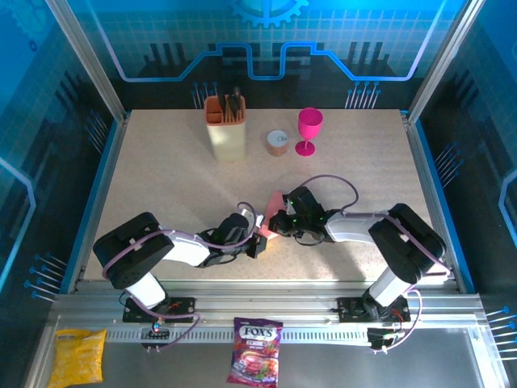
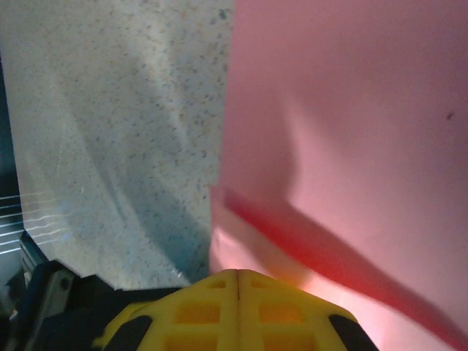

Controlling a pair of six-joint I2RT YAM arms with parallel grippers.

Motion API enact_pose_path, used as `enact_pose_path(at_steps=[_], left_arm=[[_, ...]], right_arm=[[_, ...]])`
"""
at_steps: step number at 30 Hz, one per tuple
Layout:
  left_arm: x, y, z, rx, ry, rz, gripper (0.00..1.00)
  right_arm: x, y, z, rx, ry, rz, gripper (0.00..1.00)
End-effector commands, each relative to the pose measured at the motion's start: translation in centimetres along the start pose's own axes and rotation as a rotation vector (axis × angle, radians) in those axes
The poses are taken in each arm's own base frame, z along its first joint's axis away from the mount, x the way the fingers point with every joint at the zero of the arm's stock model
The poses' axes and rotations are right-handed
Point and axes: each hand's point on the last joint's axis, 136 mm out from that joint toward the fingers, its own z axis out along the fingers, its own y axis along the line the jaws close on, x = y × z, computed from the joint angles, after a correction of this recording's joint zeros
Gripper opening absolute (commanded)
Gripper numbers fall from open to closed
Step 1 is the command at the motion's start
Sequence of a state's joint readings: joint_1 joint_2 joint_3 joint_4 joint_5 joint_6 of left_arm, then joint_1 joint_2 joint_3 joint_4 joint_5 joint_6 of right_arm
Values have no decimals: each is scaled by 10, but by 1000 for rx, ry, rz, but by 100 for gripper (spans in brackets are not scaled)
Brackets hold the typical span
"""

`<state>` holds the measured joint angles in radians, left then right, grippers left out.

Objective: Fold a paper plane with a square sheet of paper (pick it up from the middle)
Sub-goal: Fold the wing for the fifth time at the center of the table.

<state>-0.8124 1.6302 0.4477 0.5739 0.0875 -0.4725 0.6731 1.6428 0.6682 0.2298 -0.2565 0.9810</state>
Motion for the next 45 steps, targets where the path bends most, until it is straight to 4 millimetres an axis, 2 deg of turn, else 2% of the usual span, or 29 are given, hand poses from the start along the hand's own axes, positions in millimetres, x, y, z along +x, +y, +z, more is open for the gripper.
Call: enact_pose_path(at_steps=[1,6,10,13,20,25,29,32,41,45], left_arm=[[18,9,0,-13,79,-23,0],[-8,-17,-14,96,12,-70,0],[-24,-39,-25,193,-36,-116,0],[-27,-45,-26,226,-52,-144,0],[-12,-27,-17,198,-60,-190,0],[5,-3,-6,146,-49,-240,0],[15,16,-6,124,-70,-310,0],[19,16,-9,153,-78,-341,0],[-14,-5,-23,243,-178,-382,0],[-29,-7,-29,237,-224,-393,0]], right_arm=[[1,-4,12,-27,5,22,0],[10,-31,18,18,25,93,0],[14,-41,17,48,27,112,0],[17,-46,18,63,30,125,0],[20,-52,21,69,37,150,0],[22,-53,19,70,36,154,0],[23,-57,16,86,33,162,0],[23,-59,15,89,31,164,0],[24,-61,15,101,33,167,0],[23,-61,14,106,32,166,0]])
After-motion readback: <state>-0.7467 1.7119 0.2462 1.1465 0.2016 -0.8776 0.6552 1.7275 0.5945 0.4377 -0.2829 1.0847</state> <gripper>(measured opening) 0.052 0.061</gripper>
